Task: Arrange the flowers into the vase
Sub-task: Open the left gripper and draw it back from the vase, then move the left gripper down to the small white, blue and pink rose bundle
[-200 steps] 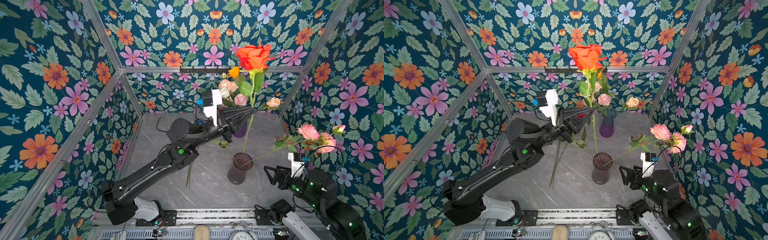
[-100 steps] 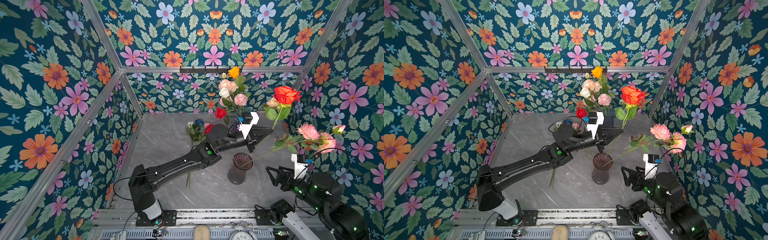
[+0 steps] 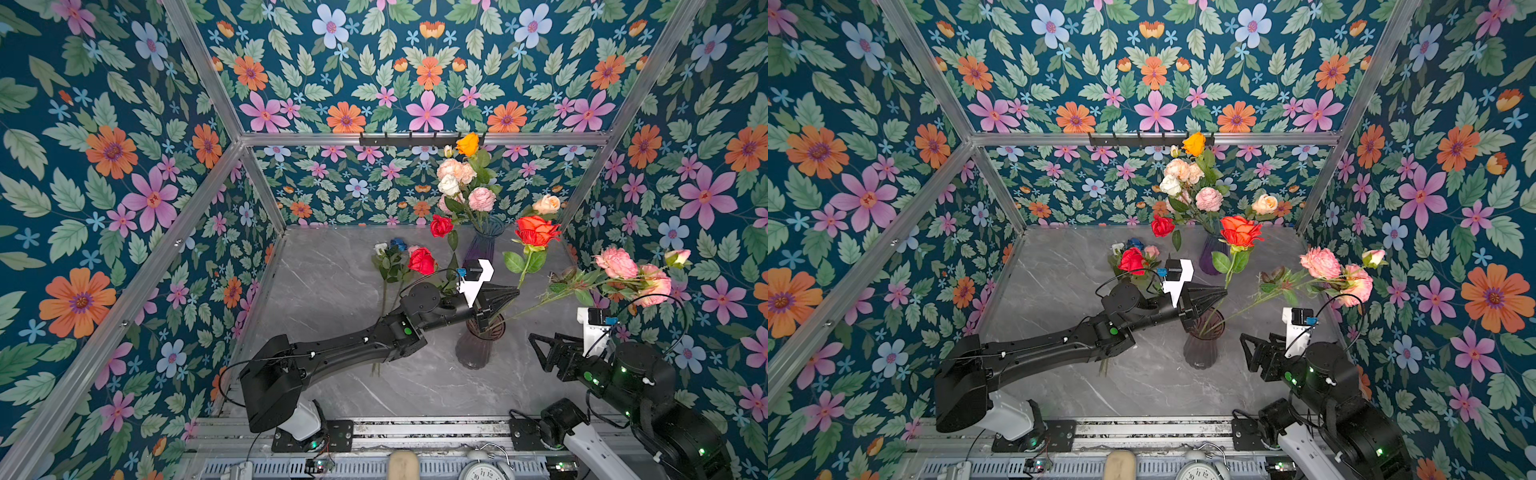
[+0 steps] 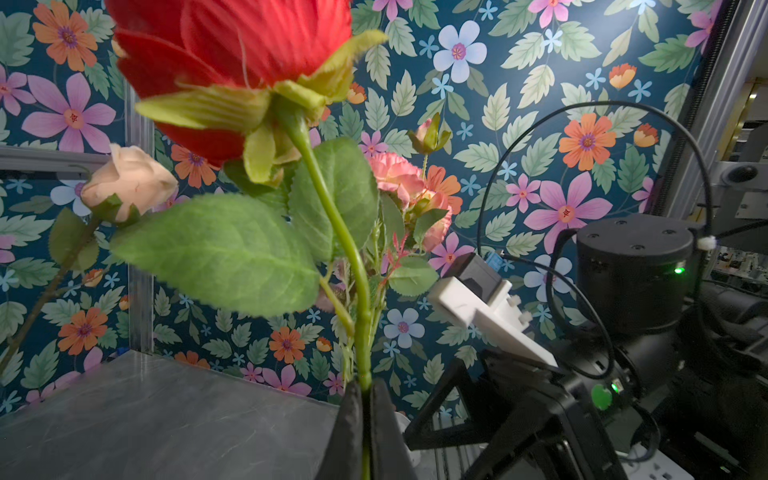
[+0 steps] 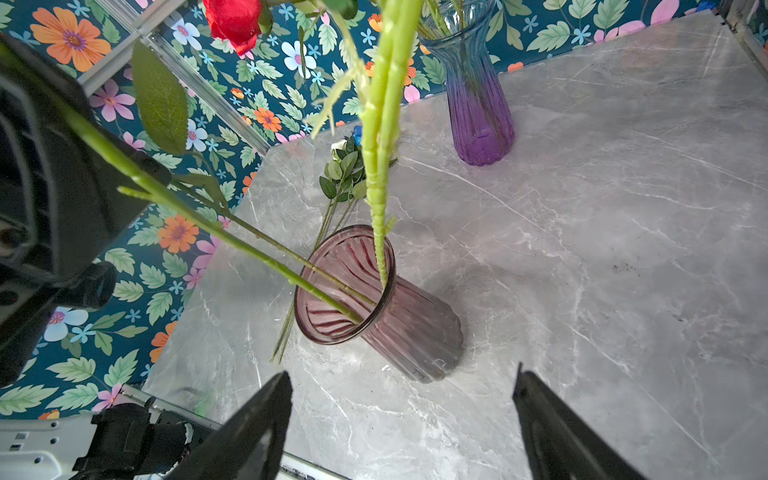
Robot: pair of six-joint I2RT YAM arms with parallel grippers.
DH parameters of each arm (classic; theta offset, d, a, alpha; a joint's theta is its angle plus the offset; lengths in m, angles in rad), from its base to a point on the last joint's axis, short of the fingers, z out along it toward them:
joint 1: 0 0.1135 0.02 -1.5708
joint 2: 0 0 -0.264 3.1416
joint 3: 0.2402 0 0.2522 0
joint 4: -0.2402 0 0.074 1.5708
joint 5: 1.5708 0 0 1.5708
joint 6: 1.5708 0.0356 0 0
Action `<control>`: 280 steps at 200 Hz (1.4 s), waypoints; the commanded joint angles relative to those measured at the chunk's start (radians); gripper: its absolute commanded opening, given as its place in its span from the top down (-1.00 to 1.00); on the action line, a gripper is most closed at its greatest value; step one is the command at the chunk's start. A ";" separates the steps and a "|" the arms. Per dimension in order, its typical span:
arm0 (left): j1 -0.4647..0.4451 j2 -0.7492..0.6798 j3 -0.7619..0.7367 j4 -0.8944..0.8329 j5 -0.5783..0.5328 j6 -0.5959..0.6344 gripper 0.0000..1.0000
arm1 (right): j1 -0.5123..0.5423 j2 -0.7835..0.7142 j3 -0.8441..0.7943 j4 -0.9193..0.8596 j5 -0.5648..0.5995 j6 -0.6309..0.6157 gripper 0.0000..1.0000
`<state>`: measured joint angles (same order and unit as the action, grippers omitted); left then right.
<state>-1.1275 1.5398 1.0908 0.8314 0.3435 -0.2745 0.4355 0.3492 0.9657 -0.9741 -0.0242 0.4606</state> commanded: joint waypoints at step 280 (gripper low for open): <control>0.652 -0.200 -0.006 -1.121 -0.332 -0.133 -0.42 | 0.000 0.063 0.010 0.063 -0.048 0.001 -0.68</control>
<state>-0.5705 1.1809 1.1019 -0.3210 -0.2905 -0.3916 0.4355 0.4129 0.9592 -0.9375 -0.0689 0.4610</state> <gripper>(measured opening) 0.720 0.842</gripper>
